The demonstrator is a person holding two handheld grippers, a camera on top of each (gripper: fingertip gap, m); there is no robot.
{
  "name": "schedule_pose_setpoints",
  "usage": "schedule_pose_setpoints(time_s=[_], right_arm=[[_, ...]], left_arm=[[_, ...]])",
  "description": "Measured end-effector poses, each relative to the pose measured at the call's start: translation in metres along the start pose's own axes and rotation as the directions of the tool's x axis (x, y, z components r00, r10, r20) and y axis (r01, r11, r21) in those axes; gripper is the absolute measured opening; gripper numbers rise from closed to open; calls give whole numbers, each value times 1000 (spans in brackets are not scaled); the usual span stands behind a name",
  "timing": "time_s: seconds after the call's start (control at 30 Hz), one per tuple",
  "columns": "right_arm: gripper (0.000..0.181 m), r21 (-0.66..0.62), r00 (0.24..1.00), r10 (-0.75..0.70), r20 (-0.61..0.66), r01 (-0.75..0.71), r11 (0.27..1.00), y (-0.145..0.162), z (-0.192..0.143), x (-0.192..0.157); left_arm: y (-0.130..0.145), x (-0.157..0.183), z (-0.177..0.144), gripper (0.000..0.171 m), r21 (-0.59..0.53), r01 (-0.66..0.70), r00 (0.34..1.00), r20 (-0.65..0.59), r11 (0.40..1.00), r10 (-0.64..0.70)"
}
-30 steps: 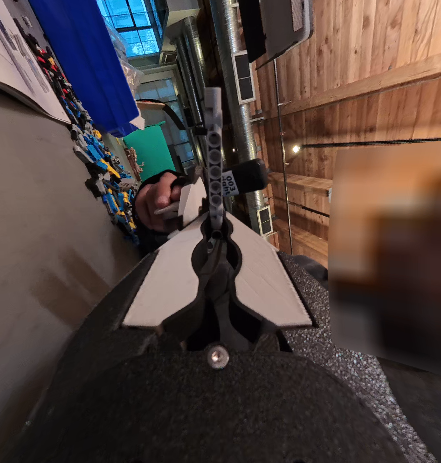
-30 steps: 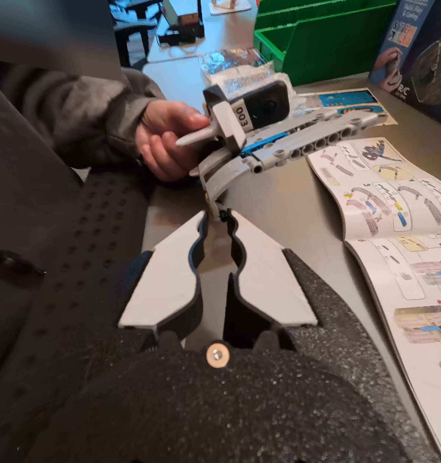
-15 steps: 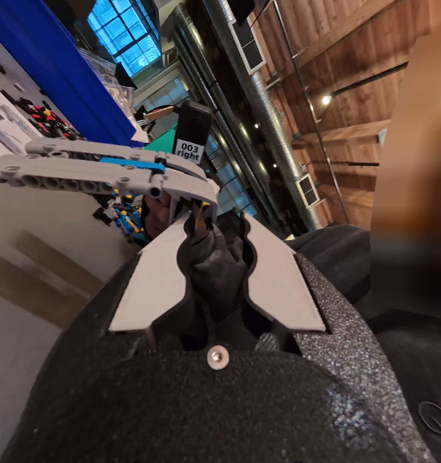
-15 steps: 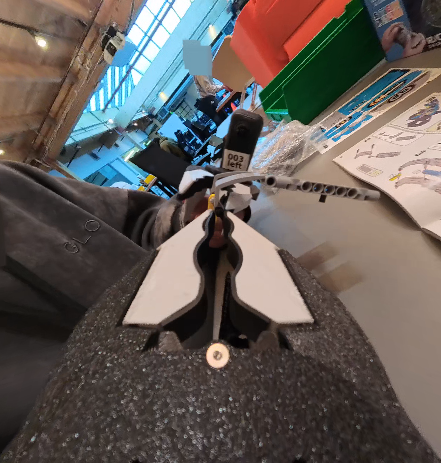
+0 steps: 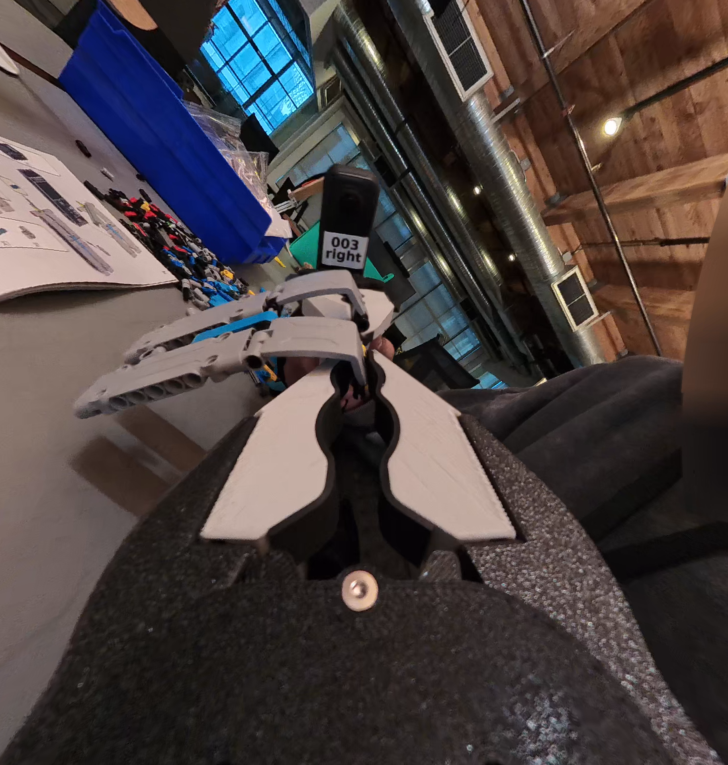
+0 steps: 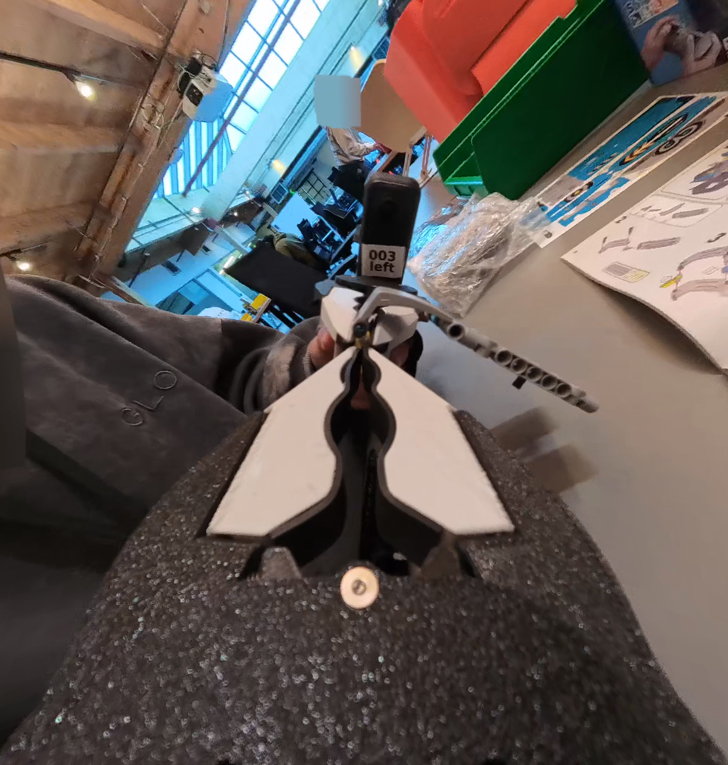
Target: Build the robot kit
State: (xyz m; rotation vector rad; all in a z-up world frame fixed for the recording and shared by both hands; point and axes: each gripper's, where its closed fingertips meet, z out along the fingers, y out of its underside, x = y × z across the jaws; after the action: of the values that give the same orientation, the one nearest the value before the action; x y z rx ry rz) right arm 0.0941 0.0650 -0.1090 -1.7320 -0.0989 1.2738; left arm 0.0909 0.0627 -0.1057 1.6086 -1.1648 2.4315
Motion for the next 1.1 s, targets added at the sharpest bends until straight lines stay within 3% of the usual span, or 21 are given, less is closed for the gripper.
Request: schedule_pose_setpoints(time_s=[0.13,0.2,0.3,0.5,0.67,0.8,1.03,1.1], right_arm=[[0,5,995,86,47,-86,996,-1,-7,2],[22,15,978,166,128,-169,985,-4,-6,-4],[36,33,956,249,158,-257,966,-7,-3,-3],[8,24,963,237,128,-242,970,-4,-3,0],[26,20,930,307,200,-318,948,-5,-4,-3],[6,7,938,312,153,-317,949,1,0,3],[6,-41,980,188,61,-185,982,8,2,5],[6,-45,981,182,62,-180,983,8,1,4]], left_arm=[[-2,-1,-2,6,4,-8,1000,10,1000,7],[-1,-3,-2,5,-2,-30,999,29,1000,30],[3,-6,-1,6,-42,-110,990,85,993,113],[7,-7,2,5,-83,-179,976,113,980,188],[11,-10,3,6,-118,-215,963,138,970,230],[12,-10,4,6,-131,-242,954,149,961,261],[5,-5,1,6,-53,-91,993,70,994,95],[7,-5,2,5,-64,-108,991,75,992,112]])
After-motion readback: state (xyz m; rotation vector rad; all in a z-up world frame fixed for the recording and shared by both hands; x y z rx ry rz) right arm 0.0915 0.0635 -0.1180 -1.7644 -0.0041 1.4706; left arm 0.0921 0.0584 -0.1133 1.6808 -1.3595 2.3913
